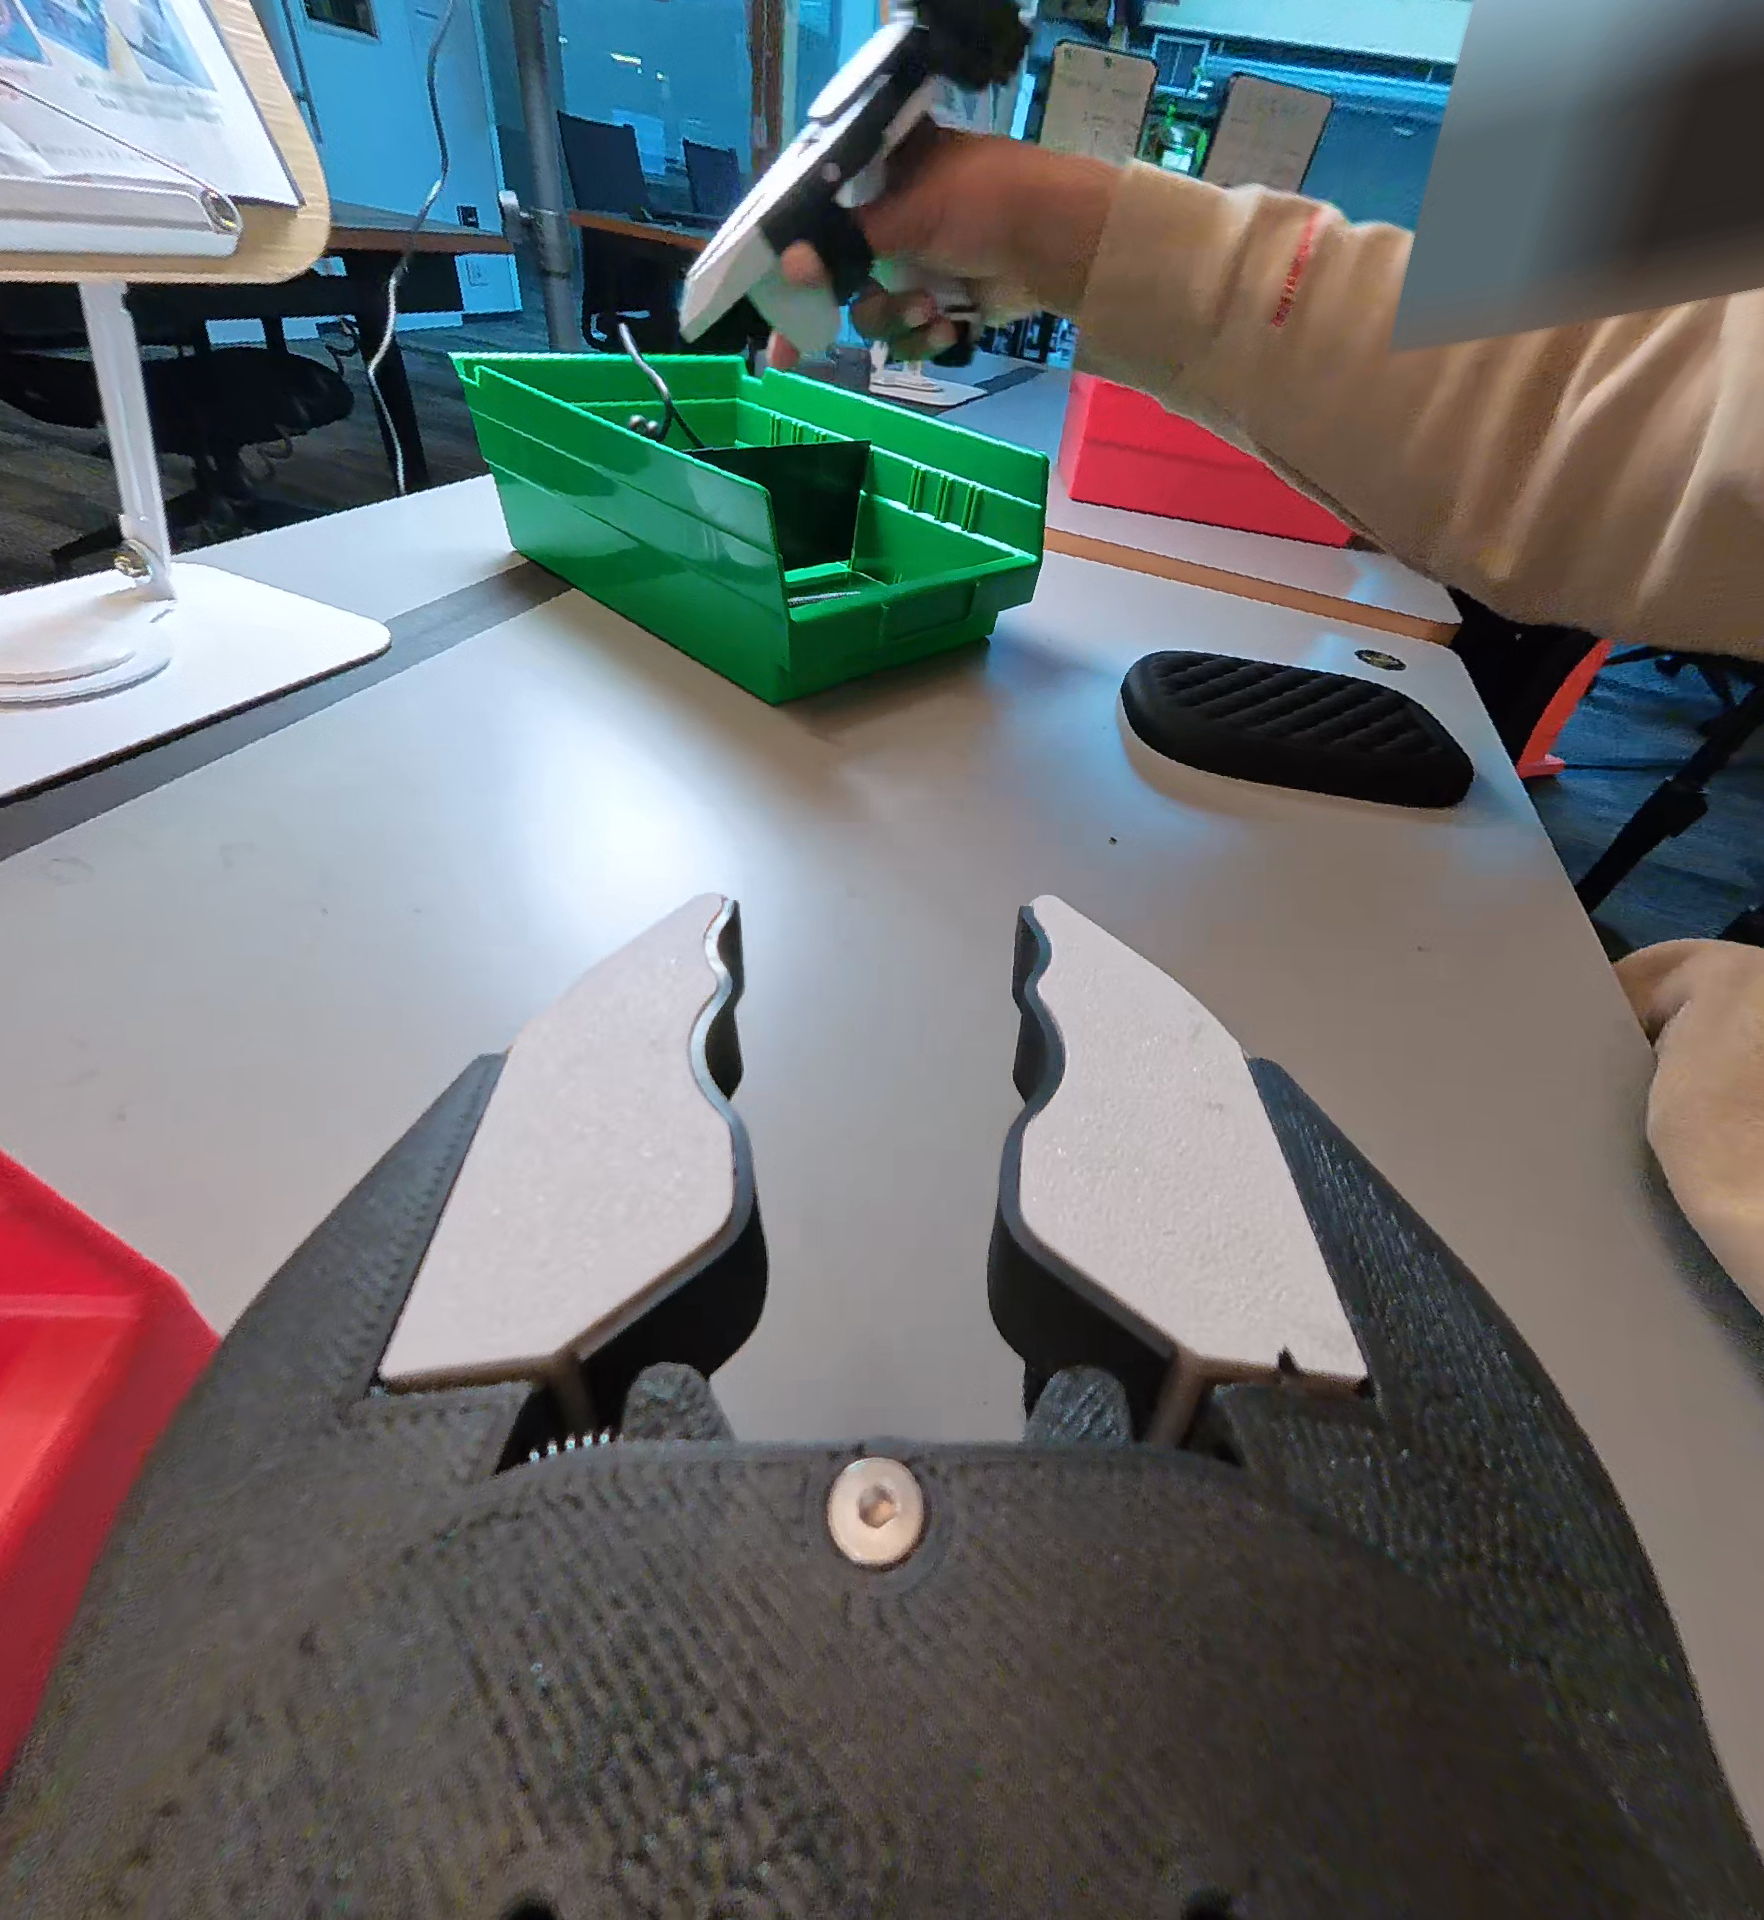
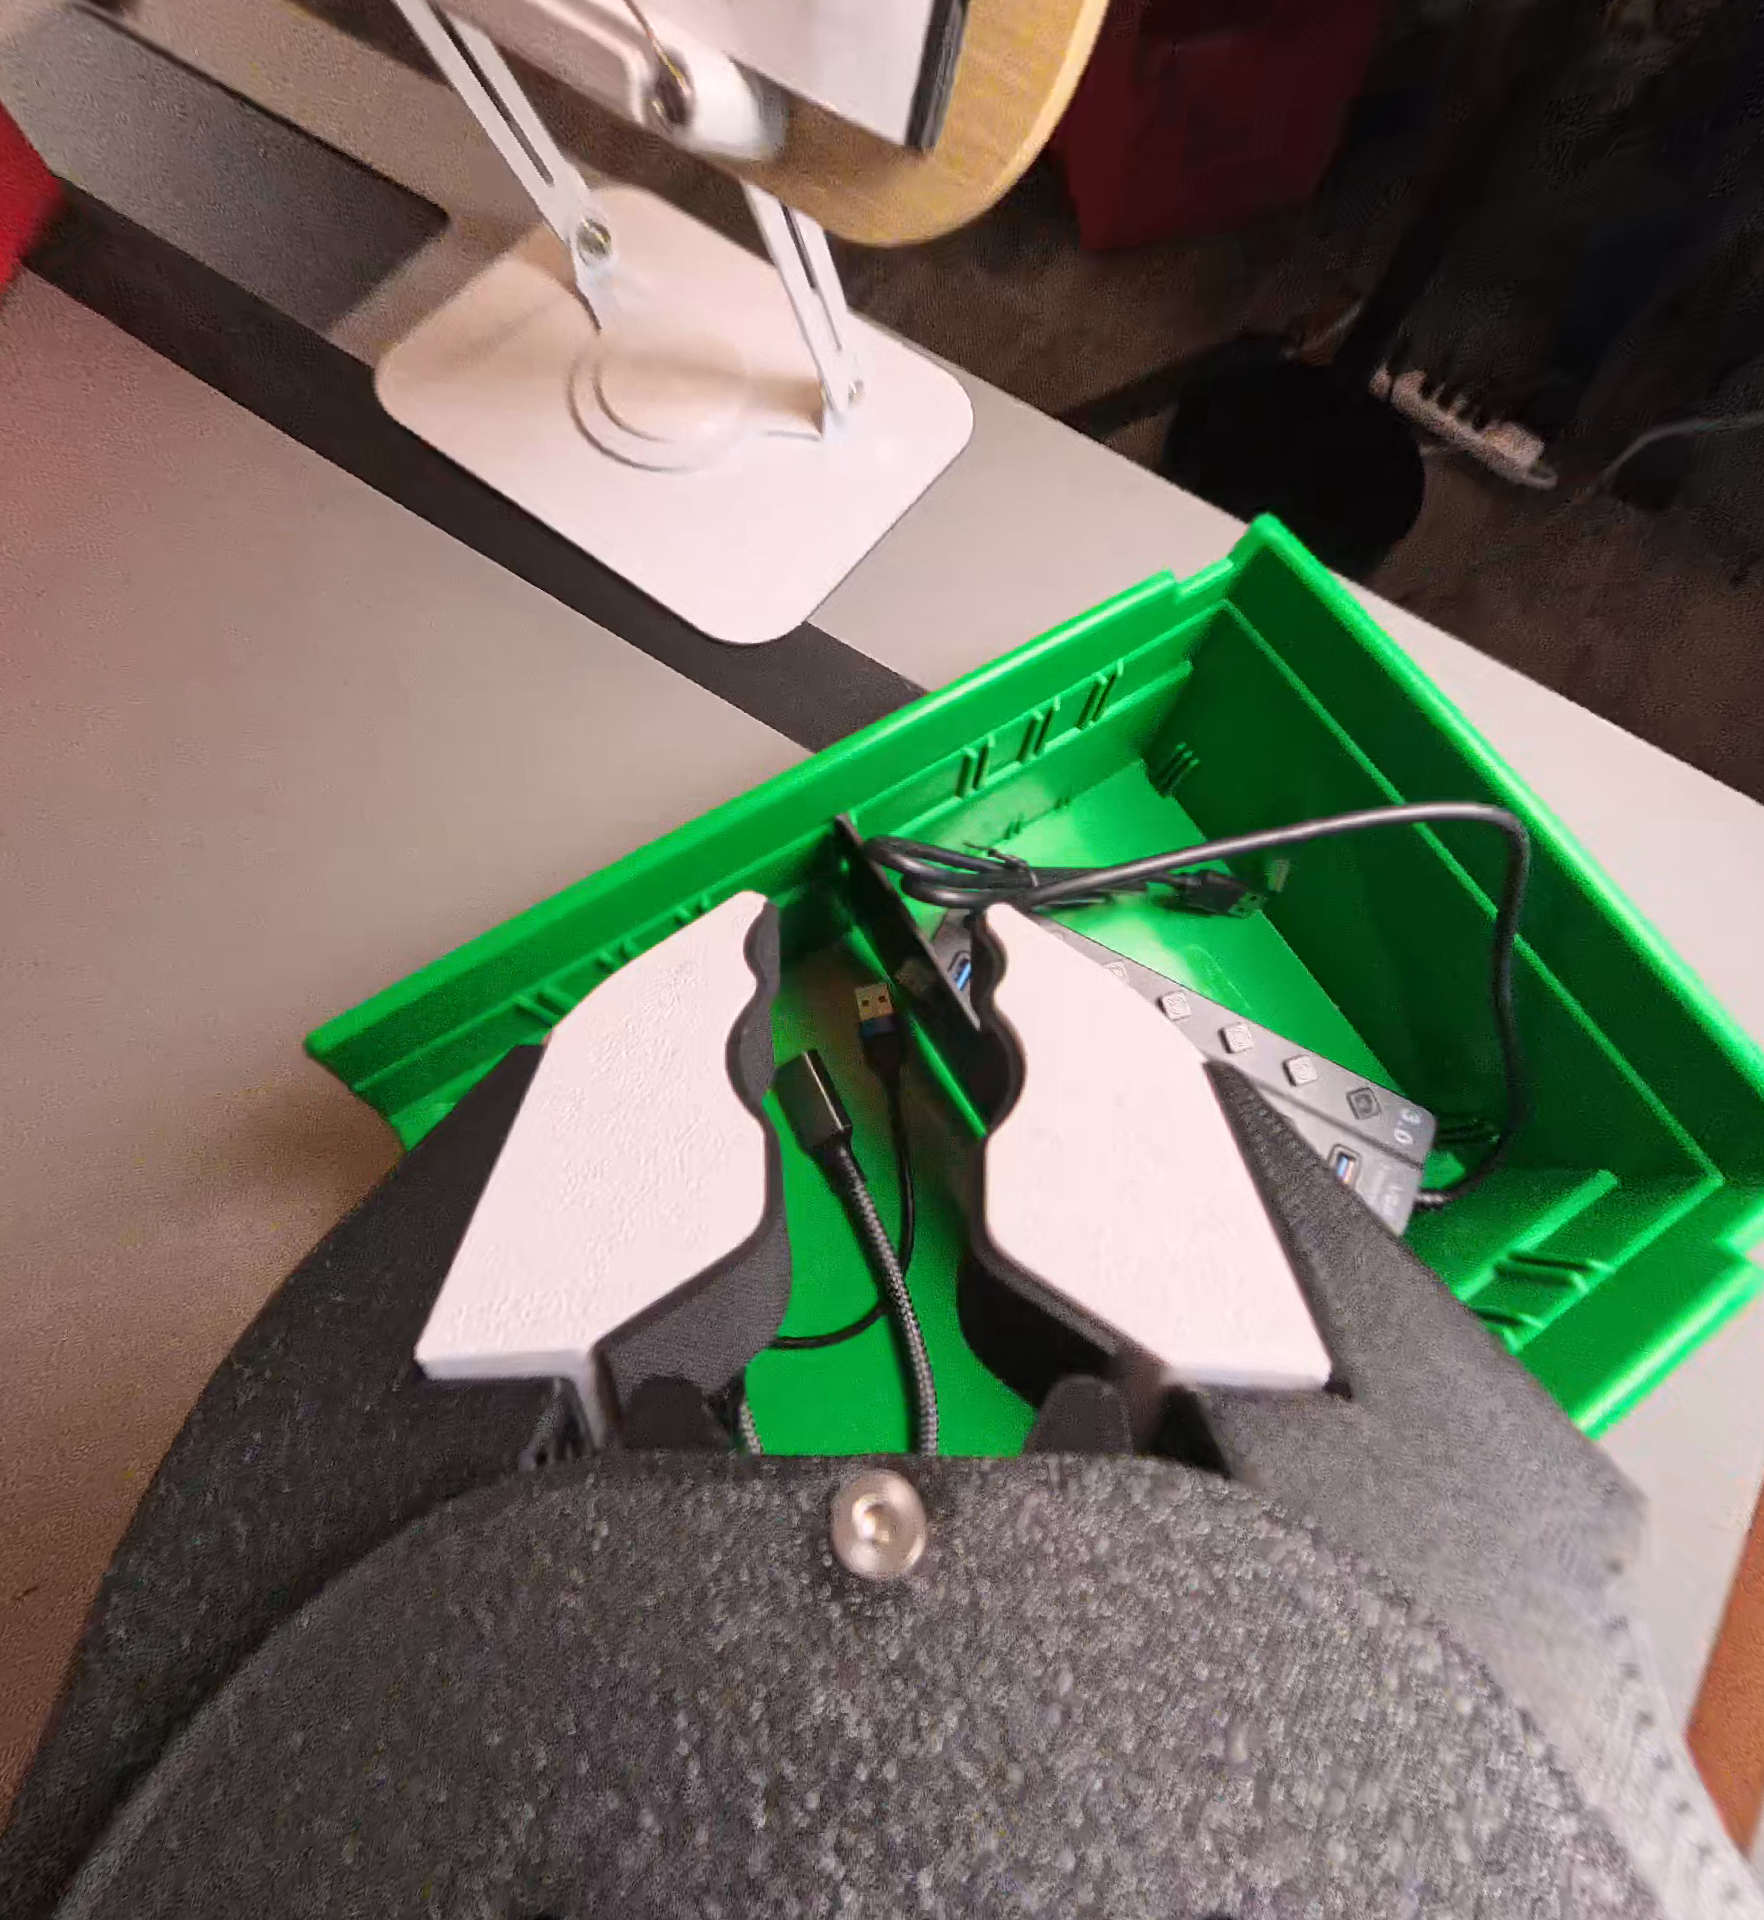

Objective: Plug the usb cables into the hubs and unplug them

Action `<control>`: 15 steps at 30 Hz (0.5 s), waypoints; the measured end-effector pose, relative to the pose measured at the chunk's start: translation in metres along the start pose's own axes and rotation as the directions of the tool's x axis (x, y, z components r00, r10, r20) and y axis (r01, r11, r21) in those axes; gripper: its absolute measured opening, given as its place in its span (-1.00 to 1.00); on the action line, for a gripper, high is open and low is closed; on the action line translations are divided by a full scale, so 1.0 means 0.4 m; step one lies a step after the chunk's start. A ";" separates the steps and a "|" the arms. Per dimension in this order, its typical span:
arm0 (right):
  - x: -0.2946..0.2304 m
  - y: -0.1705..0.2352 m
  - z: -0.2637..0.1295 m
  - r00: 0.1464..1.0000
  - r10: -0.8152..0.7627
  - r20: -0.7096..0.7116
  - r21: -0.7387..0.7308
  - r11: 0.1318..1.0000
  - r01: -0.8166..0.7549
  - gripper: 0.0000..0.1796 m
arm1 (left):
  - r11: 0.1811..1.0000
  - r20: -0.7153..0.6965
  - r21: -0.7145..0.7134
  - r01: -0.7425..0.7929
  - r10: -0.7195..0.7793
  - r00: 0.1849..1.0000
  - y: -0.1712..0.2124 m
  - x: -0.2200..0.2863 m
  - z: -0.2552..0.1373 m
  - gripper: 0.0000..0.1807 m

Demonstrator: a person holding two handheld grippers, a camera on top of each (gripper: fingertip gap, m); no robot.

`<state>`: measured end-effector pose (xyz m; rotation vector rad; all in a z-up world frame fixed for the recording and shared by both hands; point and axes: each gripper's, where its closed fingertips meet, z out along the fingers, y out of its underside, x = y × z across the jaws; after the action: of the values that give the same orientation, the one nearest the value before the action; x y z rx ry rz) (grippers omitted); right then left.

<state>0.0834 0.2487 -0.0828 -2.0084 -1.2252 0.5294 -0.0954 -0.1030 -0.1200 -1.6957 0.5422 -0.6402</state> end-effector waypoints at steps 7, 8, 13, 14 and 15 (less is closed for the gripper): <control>-0.183 0.034 -0.164 0.985 -0.132 0.114 0.477 0.877 0.062 -0.58 | 0.997 0.186 0.078 -0.023 0.008 0.982 -0.068 -0.078 -0.059 -0.44; -0.208 0.051 -0.176 0.982 -0.151 0.117 0.516 0.854 0.070 -0.59 | 0.995 0.241 0.089 -0.032 0.010 0.971 -0.087 -0.100 -0.080 -0.45; -0.297 0.127 -0.191 0.972 -0.186 0.145 0.614 0.787 0.058 -0.61 | 0.995 0.500 0.091 0.043 -0.083 0.862 -0.176 -0.265 -0.219 -0.48; -0.306 0.136 -0.189 0.971 -0.190 0.145 0.626 0.777 0.059 -0.61 | 0.992 0.526 0.092 0.090 -0.125 0.841 -0.187 -0.304 -0.241 -0.48; -0.313 0.141 -0.188 0.971 -0.196 0.140 0.637 0.769 0.063 -0.62 | 0.986 0.546 0.092 0.142 -0.169 0.821 -0.196 -0.346 -0.260 -0.48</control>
<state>0.1081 0.0943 -0.0780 -1.3090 -1.0957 0.9490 -0.2666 -0.0705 -0.0438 -1.7888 -0.0287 -0.2429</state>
